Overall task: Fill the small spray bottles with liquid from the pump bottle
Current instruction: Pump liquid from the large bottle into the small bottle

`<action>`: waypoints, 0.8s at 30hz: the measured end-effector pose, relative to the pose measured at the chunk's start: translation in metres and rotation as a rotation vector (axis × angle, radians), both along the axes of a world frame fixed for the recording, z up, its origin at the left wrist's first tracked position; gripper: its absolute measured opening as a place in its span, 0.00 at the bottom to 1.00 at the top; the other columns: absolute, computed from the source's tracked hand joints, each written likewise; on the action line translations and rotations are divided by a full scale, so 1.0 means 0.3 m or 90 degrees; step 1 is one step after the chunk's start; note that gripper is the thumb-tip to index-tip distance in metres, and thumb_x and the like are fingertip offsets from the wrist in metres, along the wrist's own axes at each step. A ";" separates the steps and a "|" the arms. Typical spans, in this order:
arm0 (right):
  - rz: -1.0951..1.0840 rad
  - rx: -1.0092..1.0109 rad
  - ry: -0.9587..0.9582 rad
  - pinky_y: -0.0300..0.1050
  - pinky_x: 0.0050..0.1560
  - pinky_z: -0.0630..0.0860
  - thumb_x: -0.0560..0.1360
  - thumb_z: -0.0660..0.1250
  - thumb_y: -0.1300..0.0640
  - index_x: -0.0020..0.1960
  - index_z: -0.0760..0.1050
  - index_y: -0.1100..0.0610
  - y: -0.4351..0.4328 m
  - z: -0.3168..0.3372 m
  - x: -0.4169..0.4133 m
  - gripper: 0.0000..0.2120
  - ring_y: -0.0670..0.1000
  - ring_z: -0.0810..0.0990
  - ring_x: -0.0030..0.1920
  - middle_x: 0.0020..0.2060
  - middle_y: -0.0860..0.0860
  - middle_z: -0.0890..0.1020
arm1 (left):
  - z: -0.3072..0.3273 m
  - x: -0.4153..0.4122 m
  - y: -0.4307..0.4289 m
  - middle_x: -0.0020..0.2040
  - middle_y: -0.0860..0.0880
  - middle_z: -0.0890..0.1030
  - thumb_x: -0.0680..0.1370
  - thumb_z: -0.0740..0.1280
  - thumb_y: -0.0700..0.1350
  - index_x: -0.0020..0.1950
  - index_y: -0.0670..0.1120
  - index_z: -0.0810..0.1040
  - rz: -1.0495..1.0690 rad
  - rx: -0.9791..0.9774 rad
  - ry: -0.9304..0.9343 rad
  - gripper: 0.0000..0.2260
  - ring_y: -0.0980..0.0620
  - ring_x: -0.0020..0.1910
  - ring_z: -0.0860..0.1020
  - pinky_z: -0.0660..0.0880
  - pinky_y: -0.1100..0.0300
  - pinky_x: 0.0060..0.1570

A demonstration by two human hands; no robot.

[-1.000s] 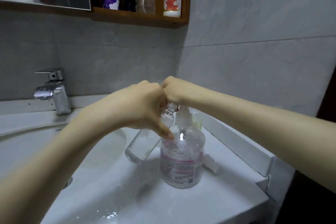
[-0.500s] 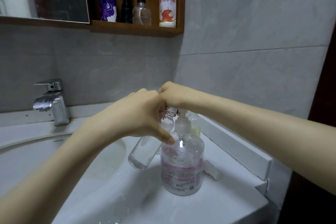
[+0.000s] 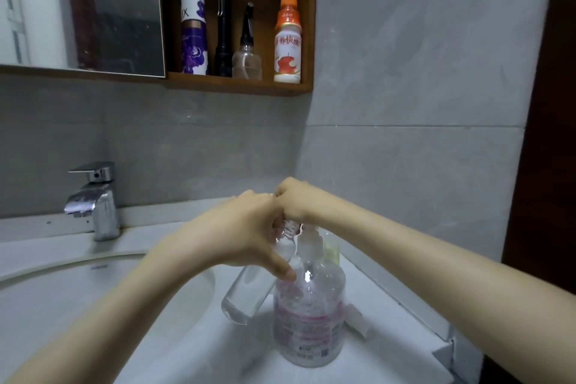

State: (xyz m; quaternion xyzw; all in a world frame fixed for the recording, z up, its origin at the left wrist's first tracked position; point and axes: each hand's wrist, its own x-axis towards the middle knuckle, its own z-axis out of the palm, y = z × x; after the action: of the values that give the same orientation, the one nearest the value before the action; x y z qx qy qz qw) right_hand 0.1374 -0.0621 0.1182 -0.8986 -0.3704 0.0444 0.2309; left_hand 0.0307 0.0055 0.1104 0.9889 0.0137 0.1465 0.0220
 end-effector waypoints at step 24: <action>0.009 0.096 -0.132 0.46 0.41 0.74 0.73 0.56 0.64 0.42 0.73 0.58 0.001 0.013 0.026 0.08 0.60 0.79 0.46 0.43 0.59 0.79 | 0.019 -0.022 -0.006 0.46 0.47 0.81 0.63 0.76 0.59 0.47 0.43 0.77 0.019 0.023 -0.030 0.24 0.49 0.46 0.76 0.71 0.56 0.43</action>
State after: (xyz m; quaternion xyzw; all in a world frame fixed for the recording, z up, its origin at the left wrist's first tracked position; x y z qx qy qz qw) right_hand 0.1453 -0.0619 0.1221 -0.8759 -0.4007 -0.0750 0.2582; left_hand 0.0242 0.0036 0.1161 0.9850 0.0254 0.1706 0.0023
